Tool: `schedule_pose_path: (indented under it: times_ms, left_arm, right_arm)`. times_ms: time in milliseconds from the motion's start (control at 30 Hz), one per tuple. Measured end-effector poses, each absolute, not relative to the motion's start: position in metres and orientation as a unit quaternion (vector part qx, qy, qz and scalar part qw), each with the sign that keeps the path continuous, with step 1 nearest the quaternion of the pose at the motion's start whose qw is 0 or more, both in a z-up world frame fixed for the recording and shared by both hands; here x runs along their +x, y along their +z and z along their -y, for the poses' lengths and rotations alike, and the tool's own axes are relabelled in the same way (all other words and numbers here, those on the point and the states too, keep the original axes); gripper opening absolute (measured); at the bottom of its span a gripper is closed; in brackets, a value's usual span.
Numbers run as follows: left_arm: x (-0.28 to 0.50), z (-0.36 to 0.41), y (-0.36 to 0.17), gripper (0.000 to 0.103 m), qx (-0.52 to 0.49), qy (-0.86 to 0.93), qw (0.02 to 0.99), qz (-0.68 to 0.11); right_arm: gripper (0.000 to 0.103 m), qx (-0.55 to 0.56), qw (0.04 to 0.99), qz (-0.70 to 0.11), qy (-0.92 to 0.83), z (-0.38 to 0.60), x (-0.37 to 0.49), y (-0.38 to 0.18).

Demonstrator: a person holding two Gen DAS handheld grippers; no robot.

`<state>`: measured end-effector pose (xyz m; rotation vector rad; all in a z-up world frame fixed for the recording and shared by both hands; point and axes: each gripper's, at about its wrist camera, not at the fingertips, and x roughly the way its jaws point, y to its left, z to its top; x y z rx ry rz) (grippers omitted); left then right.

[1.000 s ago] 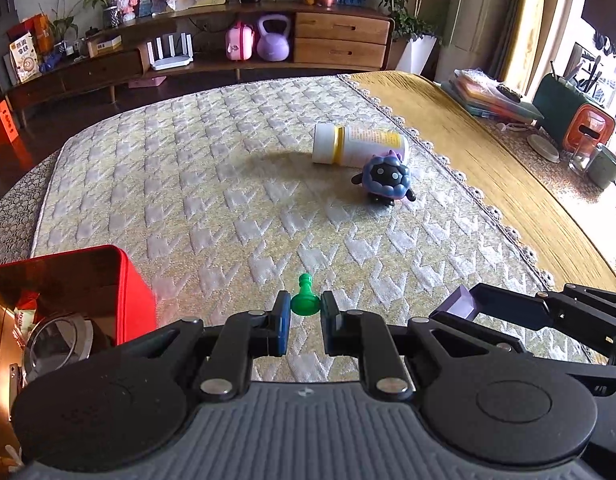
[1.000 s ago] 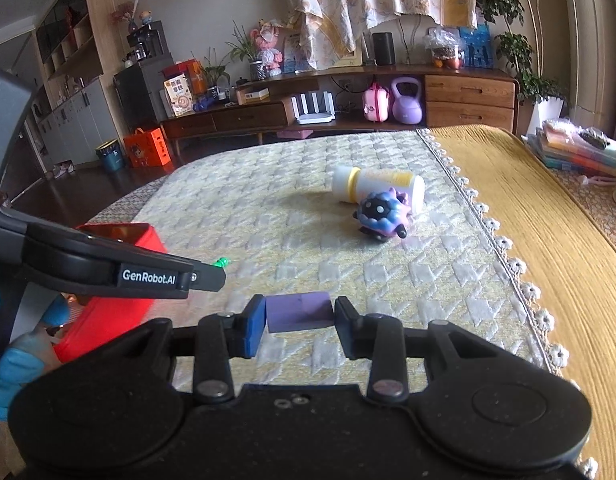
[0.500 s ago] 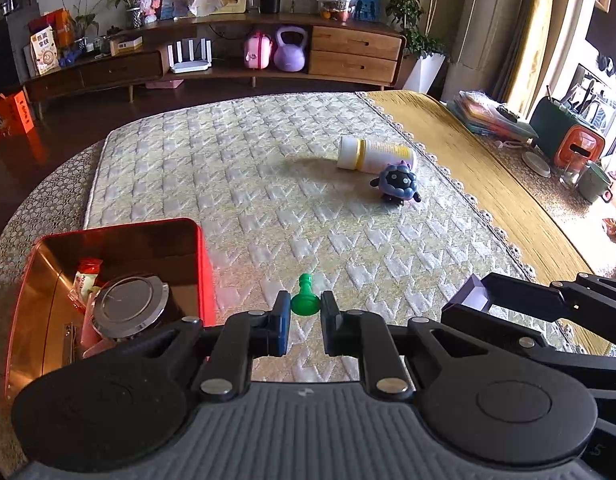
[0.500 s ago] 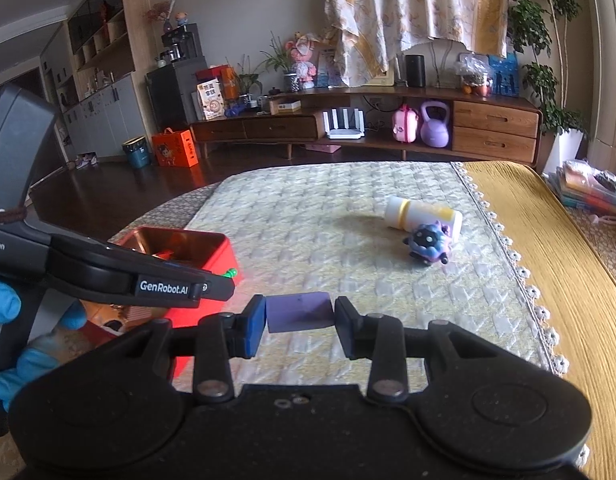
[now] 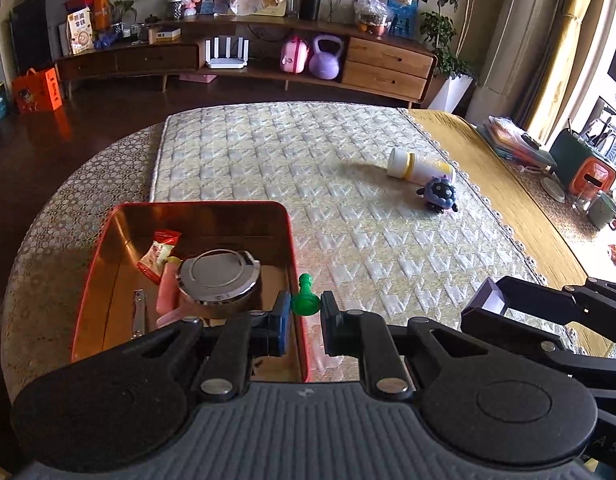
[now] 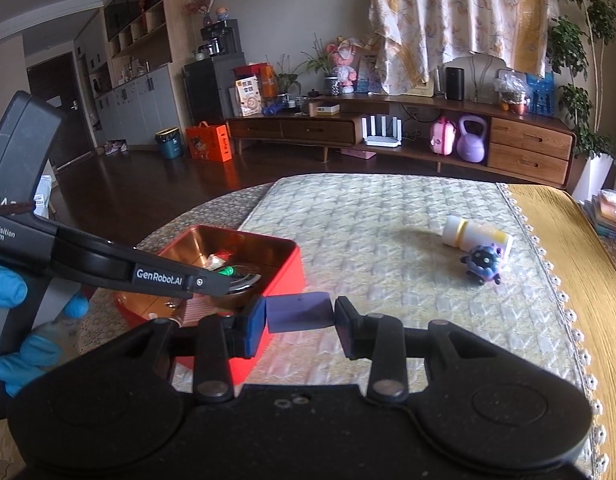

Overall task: Organize rigid objects
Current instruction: 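Grasp the green toy with the left tool while the right tool grasps the purple eraser, then lower the green toy and purple eraser into the red tin box and open both tools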

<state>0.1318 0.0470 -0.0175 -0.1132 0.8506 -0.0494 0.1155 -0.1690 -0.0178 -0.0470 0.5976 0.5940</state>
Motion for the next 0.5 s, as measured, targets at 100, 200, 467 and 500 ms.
schedule_pose_path:
  times_ms: [100,200,467,500]
  left_arm:
    - [0.128,-0.063,-0.017,0.016,-0.06,-0.013,0.91,-0.411]
    - [0.125,-0.08,-0.017,0.016,-0.066,0.0,0.909,-0.411]
    - [0.12,-0.118,-0.018,0.016,-0.072,0.024,0.91,-0.407]
    - [0.12,-0.123,-0.019,0.016,-0.072,0.028,0.91,-0.407]
  right_arm:
    - [0.036,-0.028,0.91,-0.29,0.297,0.157,0.113,-0.017]
    - [0.036,-0.033,0.906,-0.291,0.305,0.145,0.112,-0.017]
    - [0.036,-0.051,0.897,-0.297,0.323,0.115,0.112,-0.02]
    - [0.037,-0.052,0.896,-0.298,0.325,0.112,0.113,-0.02]
